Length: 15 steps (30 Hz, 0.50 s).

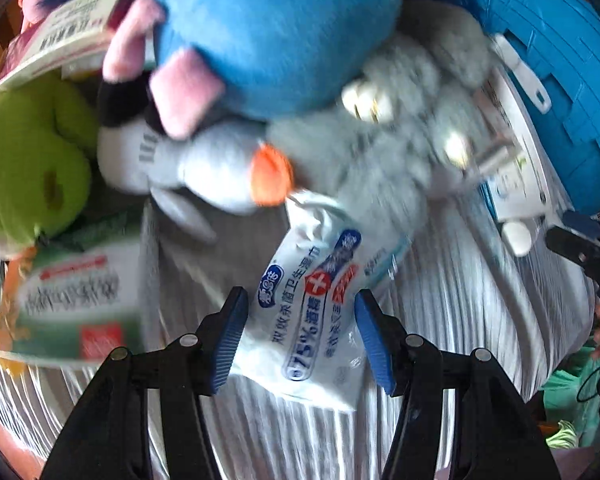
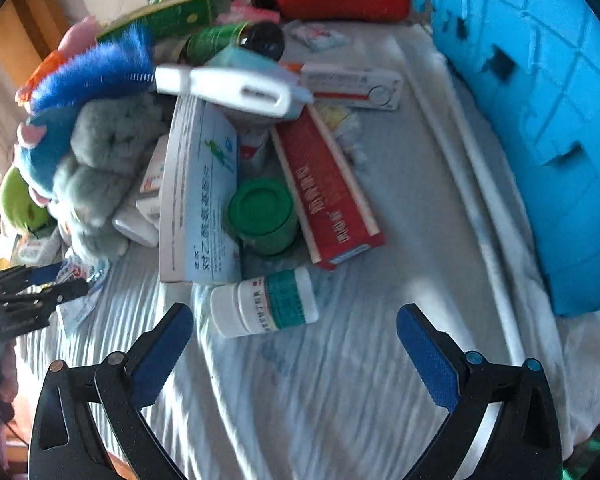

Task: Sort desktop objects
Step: 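Move both tools back over the heap toward the sanitizer wipes pack, then grasp the white wipes pack with the left tool while the right tool grasps a white pill bottle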

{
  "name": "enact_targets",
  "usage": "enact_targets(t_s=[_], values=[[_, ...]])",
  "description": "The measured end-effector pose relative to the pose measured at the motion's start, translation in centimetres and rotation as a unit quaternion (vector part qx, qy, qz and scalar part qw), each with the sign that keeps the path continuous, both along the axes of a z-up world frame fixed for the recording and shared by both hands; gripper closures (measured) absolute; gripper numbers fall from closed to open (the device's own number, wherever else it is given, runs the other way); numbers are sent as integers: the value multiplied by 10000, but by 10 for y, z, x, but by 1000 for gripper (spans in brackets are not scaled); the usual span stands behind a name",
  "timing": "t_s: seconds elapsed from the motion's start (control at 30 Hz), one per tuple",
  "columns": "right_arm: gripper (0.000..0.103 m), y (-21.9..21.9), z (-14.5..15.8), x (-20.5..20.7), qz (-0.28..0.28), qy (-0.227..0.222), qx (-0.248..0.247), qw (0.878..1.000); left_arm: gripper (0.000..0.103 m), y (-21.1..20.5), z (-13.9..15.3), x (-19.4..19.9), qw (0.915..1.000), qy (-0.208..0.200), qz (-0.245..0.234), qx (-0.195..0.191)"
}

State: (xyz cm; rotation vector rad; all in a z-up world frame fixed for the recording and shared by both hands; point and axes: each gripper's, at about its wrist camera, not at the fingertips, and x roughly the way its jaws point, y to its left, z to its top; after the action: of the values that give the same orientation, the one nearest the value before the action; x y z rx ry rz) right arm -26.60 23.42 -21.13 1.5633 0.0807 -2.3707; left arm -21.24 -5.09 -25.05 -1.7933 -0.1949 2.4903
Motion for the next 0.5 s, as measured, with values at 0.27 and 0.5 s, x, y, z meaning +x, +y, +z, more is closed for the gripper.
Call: enact_targets(t_s=[0.27, 0.5], values=[[0, -8, -17, -4, 206, -184, 60, 9996, 62, 27, 1, -2, 9999, 113, 37, -106], [41, -5, -13, 2, 180, -169, 261, 9994, 87, 31, 27, 24, 9987, 414, 273, -76]])
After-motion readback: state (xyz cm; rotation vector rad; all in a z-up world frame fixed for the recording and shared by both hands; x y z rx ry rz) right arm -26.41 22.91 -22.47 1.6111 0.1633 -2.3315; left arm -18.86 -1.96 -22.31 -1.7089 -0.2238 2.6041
